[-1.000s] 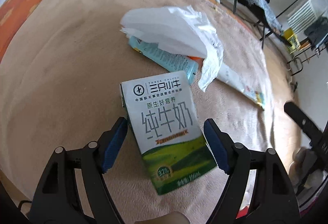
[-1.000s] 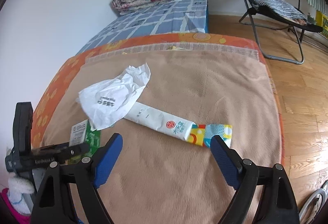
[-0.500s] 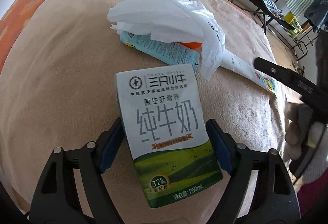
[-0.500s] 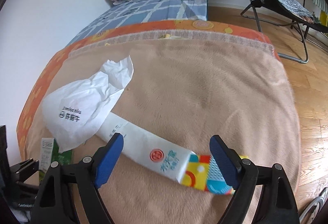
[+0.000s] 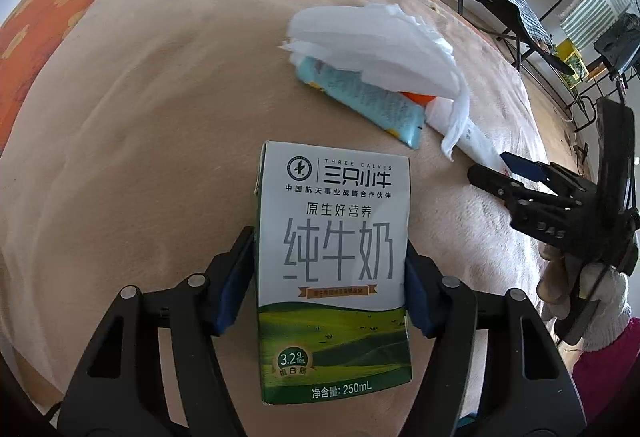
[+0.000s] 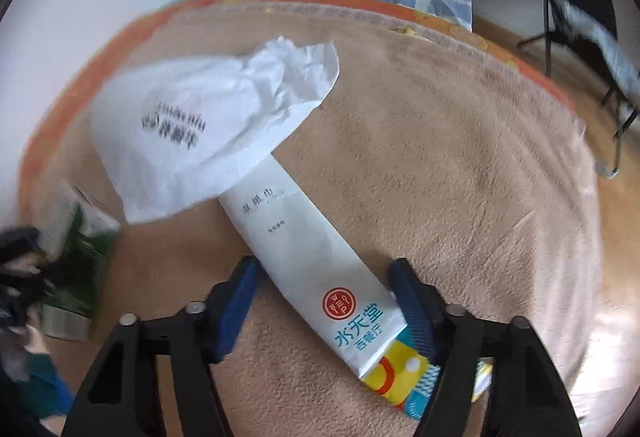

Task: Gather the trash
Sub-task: 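Grasp the milk carton with the left tool while the right tool grasps the white tube, then carry the milk carton and white tube in both tools over the blue basket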

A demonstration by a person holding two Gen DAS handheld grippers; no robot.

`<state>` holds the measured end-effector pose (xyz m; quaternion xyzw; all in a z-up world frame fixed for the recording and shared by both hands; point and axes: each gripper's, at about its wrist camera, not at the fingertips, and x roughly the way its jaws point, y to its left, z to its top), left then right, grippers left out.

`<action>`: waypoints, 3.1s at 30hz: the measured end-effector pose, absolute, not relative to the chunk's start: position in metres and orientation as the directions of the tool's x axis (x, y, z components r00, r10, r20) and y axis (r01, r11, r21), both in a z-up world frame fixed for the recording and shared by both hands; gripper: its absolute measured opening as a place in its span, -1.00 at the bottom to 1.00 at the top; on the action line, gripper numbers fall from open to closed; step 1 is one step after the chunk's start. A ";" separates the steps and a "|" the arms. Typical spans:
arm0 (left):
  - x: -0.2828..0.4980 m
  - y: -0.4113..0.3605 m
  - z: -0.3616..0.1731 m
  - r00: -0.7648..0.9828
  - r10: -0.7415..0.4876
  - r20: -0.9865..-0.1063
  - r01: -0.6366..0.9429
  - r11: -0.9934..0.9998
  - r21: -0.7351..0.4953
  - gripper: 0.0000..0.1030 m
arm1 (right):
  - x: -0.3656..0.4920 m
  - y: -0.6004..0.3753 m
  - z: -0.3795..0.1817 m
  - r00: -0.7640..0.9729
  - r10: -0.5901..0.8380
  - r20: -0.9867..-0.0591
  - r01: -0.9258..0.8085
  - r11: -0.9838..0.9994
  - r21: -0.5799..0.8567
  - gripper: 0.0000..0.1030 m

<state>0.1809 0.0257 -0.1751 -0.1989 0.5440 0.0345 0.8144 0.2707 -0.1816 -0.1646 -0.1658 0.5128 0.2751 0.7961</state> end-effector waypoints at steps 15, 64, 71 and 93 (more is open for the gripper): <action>0.147 0.054 -0.164 0.426 -0.186 -0.885 -0.294 0.897 -0.330 0.31 | 0.206 -0.198 -0.144 0.238 0.276 -0.931 -0.614 0.785 0.076 -0.77; -0.065 0.031 -0.167 0.396 -0.281 -0.874 -0.143 0.921 -0.361 0.31 | -0.034 -0.202 -0.110 0.166 0.525 -0.835 -0.675 0.678 0.292 -0.78; -0.078 0.024 -0.179 0.368 -0.276 -0.888 -0.147 0.926 -0.349 0.31 | -0.050 -0.191 -0.125 0.126 0.509 -0.852 -0.700 0.654 0.287 -0.78; -0.082 0.021 -0.191 0.321 -0.277 -0.906 -0.154 0.928 -0.339 0.31 | -0.053 -0.171 -0.149 0.087 0.470 -0.878 -0.702 0.655 0.281 -0.69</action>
